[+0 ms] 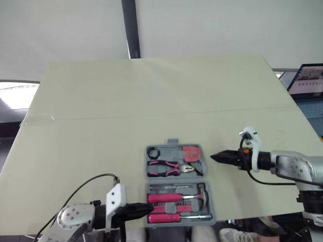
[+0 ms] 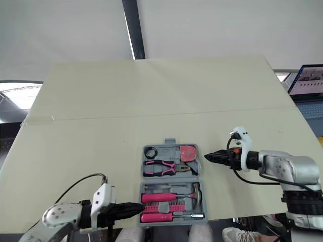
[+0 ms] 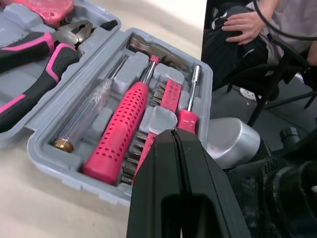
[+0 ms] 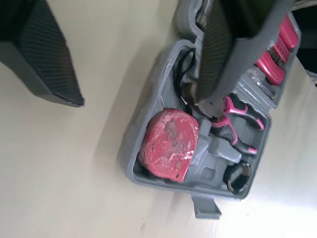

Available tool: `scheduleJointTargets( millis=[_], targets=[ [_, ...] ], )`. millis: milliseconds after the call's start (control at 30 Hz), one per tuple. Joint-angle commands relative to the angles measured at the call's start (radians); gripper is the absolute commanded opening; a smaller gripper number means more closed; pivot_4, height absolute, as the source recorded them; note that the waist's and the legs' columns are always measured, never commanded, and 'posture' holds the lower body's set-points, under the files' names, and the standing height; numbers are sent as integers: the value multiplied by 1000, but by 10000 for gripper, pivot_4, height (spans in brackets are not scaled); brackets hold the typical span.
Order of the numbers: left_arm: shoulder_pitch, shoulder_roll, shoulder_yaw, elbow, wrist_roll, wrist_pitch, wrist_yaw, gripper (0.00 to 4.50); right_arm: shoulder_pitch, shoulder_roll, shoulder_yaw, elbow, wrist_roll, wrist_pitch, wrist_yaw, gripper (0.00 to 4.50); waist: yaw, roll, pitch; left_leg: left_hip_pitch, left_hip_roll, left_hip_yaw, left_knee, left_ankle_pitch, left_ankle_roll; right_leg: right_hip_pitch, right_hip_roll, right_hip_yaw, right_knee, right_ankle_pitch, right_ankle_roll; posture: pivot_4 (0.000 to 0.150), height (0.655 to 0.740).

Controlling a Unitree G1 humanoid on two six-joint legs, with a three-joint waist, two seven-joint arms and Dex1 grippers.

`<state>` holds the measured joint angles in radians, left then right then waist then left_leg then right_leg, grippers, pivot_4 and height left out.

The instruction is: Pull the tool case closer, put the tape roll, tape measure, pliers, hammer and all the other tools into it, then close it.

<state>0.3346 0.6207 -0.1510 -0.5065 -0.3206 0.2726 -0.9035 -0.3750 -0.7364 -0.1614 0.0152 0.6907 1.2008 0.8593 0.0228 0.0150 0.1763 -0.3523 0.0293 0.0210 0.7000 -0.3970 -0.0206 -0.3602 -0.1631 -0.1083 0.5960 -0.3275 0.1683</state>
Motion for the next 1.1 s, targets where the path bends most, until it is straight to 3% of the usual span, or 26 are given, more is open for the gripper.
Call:
scheduleJointTargets(
  millis=[33, 233, 667, 1100],
  targets=[
    [-7, -8, -38, 32, 43, -52, 7, 0, -55, 17, -23, 92, 37, 33, 26, 44400, 0, 0, 0, 0, 0, 0, 0, 0, 0, 0, 0, 0, 0, 0, 0, 1500, 7360],
    [-15, 0, -82, 85, 105, -82, 17, 0, -150, 81, -23, 279, 30, 28, 19, 44400, -3, 0, 0, 0, 0, 0, 0, 0, 0, -1, 0, 0, 0, 0, 0, 1500, 7360],
    [-46, 3, -126, 128, 149, -53, 41, 0, -217, 181, 72, 470, -70, -107, 61, 44400, -11, 1, -1, 0, 0, 1, 0, 0, 0, -1, 0, 0, 1, 0, 0, 1500, 7360],
    [-77, 25, -150, 139, 168, -16, 61, 0, -218, 276, 88, 375, -37, -69, 96, 44400, -29, 4, -5, 1, 0, 0, -2, 0, 0, -1, 0, -1, 2, 0, 0, 1500, 7360]
  ],
)
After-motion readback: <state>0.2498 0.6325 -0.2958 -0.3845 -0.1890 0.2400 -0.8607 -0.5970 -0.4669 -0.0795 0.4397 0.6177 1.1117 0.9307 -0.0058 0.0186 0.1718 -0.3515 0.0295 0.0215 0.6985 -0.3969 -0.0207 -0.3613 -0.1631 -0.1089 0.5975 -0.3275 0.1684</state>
